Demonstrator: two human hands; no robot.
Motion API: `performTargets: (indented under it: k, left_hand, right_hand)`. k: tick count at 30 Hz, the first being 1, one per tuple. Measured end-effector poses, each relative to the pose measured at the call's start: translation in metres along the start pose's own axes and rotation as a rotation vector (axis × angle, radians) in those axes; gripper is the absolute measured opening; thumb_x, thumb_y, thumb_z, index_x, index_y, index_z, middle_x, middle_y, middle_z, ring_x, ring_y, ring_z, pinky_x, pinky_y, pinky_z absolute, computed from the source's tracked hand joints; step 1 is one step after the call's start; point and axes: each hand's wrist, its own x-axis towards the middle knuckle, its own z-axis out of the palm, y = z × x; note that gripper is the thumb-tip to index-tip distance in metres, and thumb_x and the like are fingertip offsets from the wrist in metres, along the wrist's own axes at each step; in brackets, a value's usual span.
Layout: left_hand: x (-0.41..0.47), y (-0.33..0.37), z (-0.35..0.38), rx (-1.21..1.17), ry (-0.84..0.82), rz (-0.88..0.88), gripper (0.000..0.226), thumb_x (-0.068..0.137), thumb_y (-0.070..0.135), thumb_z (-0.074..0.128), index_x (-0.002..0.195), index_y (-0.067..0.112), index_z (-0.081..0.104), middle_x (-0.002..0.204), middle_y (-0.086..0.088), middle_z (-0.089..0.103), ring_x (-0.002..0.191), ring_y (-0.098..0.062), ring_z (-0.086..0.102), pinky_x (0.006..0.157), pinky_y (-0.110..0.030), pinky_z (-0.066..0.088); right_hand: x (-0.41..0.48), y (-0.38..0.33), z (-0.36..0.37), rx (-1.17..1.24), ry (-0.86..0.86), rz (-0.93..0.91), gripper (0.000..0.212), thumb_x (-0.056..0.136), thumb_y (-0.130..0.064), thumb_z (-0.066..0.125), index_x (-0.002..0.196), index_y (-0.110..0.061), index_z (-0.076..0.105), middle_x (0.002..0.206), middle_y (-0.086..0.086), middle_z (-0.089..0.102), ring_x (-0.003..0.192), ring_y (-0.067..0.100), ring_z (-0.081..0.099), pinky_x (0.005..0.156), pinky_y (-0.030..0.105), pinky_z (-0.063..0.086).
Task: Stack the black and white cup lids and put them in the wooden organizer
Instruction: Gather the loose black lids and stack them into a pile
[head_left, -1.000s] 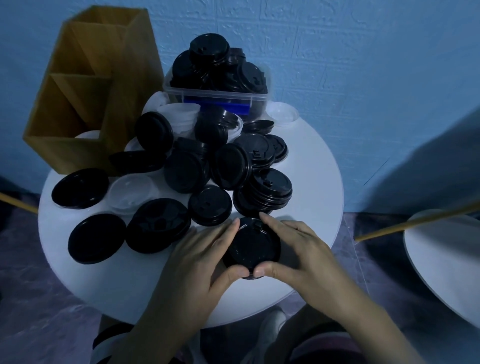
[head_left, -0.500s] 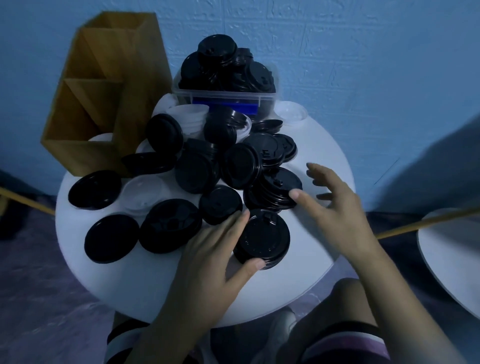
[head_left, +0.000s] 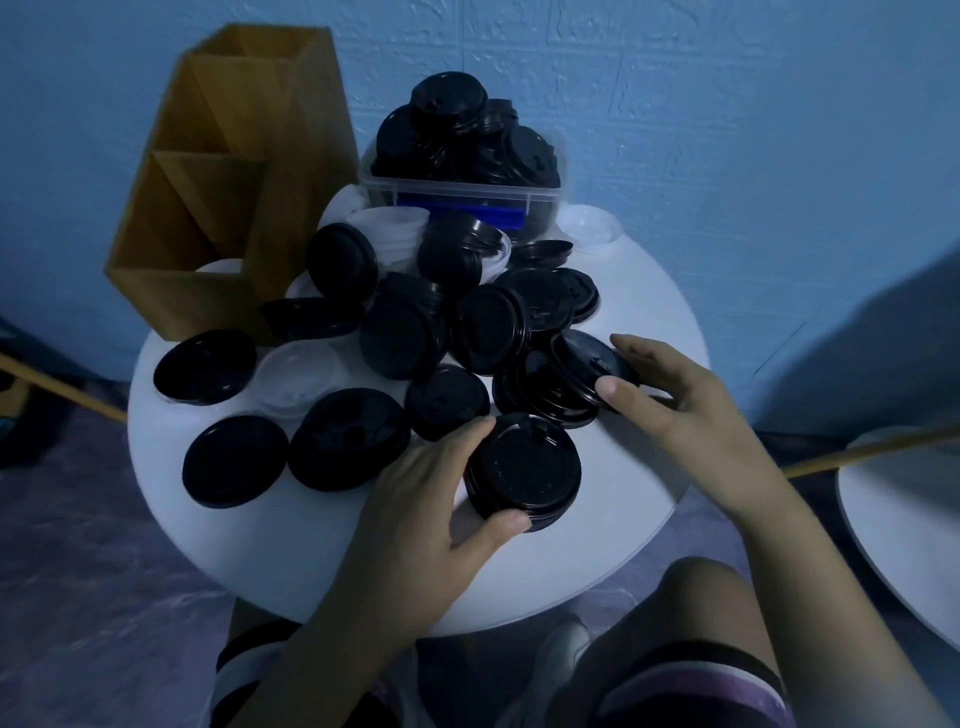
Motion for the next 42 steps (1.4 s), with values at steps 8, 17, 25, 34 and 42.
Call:
performTargets:
  k: [8,17,25,34,42]
  left_hand:
    - [0.001,-0.002,0.002,-0.038,-0.035,-0.038,0.104,0.069,0.073,0.066,0.156,0.048,0.014,0.138,0.040,0.034,0.127,0.023,0.025,0.103,-0.003,0.018]
    - [0.000,-0.003,-0.001,-0.041,-0.019,0.008,0.088,0.076,0.053,0.080,0.149,0.050,0.032,0.127,0.059,0.032,0.124,0.026,0.033,0.098,0.003,0.023]
    - [0.000,-0.007,0.001,-0.029,-0.031,-0.027,0.098,0.073,0.047,0.087,0.155,0.036,0.034,0.128,0.033,0.042,0.127,0.006,0.042,0.103,-0.010,0.030]
    - [0.001,-0.005,-0.001,-0.020,-0.016,0.040,0.076,0.075,0.058,0.073,0.143,0.033,0.051,0.132,0.039,0.044,0.125,0.013,0.040,0.102,-0.010,0.031]
    - [-0.001,-0.005,-0.004,0.015,-0.082,0.032,0.076,0.083,0.064,0.056,0.153,0.039,0.038,0.151,0.034,0.034,0.140,0.015,0.022,0.114,-0.012,0.016]
  right_hand:
    - [-0.060,-0.002,0.028,-0.065,-0.058,-0.110,0.067,0.077,-0.050,0.080,0.138,-0.036,0.057,0.126,-0.023,0.066,0.121,-0.003,0.059,0.100,0.013,0.044]
    - [-0.062,0.008,0.047,-0.373,-0.157,-0.199,0.085,0.083,-0.043,0.078,0.154,-0.038,0.031,0.147,-0.027,0.038,0.136,-0.010,0.036,0.103,-0.001,0.024]
    - [-0.058,0.009,0.044,-0.495,-0.215,-0.172,0.103,0.076,-0.056,0.079,0.157,-0.044,0.015,0.146,-0.024,0.037,0.135,-0.004,0.033,0.102,-0.003,0.017]
    - [-0.061,0.009,0.039,-0.339,-0.165,-0.107,0.100,0.064,-0.063,0.067,0.153,-0.044,0.027,0.136,-0.026,0.049,0.129,-0.003,0.046,0.108,0.021,0.040]
    - [-0.065,0.006,0.007,0.028,0.001,0.034,0.067,0.086,-0.005,0.077,0.142,-0.028,0.049,0.110,-0.034,0.068,0.108,-0.015,0.060,0.085,0.001,0.043]
